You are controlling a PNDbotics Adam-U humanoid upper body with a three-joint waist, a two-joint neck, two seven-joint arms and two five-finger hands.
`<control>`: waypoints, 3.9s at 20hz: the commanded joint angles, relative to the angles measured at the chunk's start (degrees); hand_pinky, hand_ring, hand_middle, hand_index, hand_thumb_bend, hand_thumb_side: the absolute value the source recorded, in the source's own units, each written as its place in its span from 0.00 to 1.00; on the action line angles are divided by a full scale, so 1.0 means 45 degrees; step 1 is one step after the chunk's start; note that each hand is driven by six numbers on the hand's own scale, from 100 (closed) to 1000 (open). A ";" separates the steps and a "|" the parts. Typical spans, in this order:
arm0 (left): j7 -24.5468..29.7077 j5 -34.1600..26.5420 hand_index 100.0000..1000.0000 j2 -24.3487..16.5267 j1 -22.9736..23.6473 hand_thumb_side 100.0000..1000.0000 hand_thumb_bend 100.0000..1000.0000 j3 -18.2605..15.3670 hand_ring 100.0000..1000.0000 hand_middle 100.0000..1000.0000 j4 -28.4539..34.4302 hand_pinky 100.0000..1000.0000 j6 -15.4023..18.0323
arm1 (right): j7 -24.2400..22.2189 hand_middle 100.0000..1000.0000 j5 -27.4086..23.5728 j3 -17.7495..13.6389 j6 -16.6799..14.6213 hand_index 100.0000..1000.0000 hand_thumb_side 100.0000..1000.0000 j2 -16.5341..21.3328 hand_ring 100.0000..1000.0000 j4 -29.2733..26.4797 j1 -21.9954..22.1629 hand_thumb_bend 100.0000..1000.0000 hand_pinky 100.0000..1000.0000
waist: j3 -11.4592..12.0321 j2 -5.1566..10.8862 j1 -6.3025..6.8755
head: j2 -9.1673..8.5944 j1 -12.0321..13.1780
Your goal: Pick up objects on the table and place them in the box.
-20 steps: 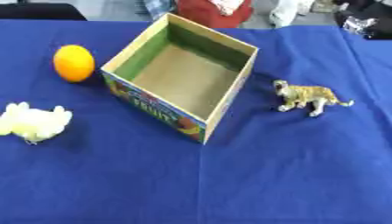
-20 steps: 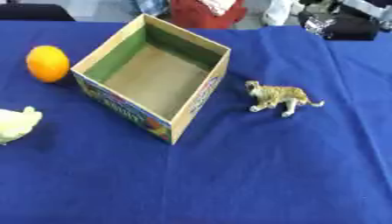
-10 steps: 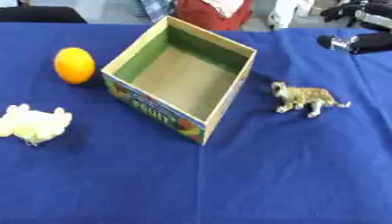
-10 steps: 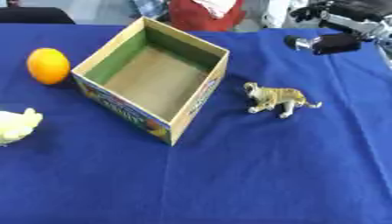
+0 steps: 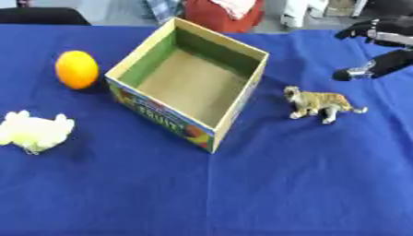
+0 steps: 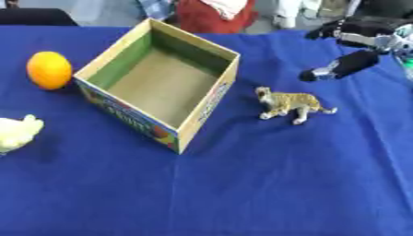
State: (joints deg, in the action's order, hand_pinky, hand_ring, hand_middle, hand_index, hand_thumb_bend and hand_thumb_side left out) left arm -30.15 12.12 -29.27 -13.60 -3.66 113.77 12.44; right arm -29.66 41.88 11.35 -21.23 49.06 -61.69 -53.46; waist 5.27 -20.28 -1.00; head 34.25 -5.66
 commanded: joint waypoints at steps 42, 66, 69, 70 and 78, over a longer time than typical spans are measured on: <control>0.0133 -0.0080 0.94 -0.0272 -0.0152 1.00 0.12 0.0053 0.69 0.67 0.0183 0.45 -0.0004 | -0.0595 0.71 0.0016 0.1357 -0.0339 0.90 0.67 0.0234 0.83 -0.0988 0.0483 0.32 0.66 | 0.0086 0.0139 -0.0023 | -0.0093 -0.0103; 0.0197 -0.0135 0.94 -0.0176 -0.0190 1.00 0.11 0.0078 0.69 0.67 0.0183 0.45 -0.0026 | 0.0032 0.54 0.0968 0.1892 -0.0211 0.76 0.58 -0.0193 0.77 -0.0568 0.0592 0.27 0.61 | 0.0154 0.0092 -0.0069 | -0.0134 -0.0135; 0.0213 -0.0142 0.94 -0.0167 -0.0207 1.00 0.11 0.0084 0.69 0.67 0.0183 0.45 -0.0032 | 0.0183 0.47 0.0931 0.2000 -0.0092 0.69 0.57 -0.0224 0.74 -0.0710 0.0674 0.27 0.60 | 0.0169 0.0082 -0.0071 | -0.0132 -0.0134; 0.0213 -0.0142 0.94 -0.0168 -0.0208 1.00 0.11 0.0081 0.69 0.67 0.0183 0.45 -0.0030 | 0.0248 0.45 0.0899 0.2022 -0.0029 0.66 0.57 -0.0236 0.74 -0.0760 0.0692 0.26 0.59 | 0.0178 0.0080 -0.0068 | -0.0127 -0.0133; 0.0208 -0.0123 0.94 -0.0146 -0.0211 1.00 0.11 0.0065 0.69 0.67 0.0183 0.45 -0.0043 | 0.1141 0.31 0.0362 0.2055 0.0636 0.47 0.20 -0.0244 0.63 -0.1030 0.0783 0.00 0.51 | 0.0187 0.0072 -0.0083 | -0.0121 -0.0122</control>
State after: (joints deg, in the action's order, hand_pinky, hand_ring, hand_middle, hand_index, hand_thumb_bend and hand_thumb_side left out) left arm -29.37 11.63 -29.20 -14.11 -2.97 113.77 12.24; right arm -25.33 44.20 21.00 -18.86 46.61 -65.35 -49.34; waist 6.03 -21.00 -1.44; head 34.16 -6.17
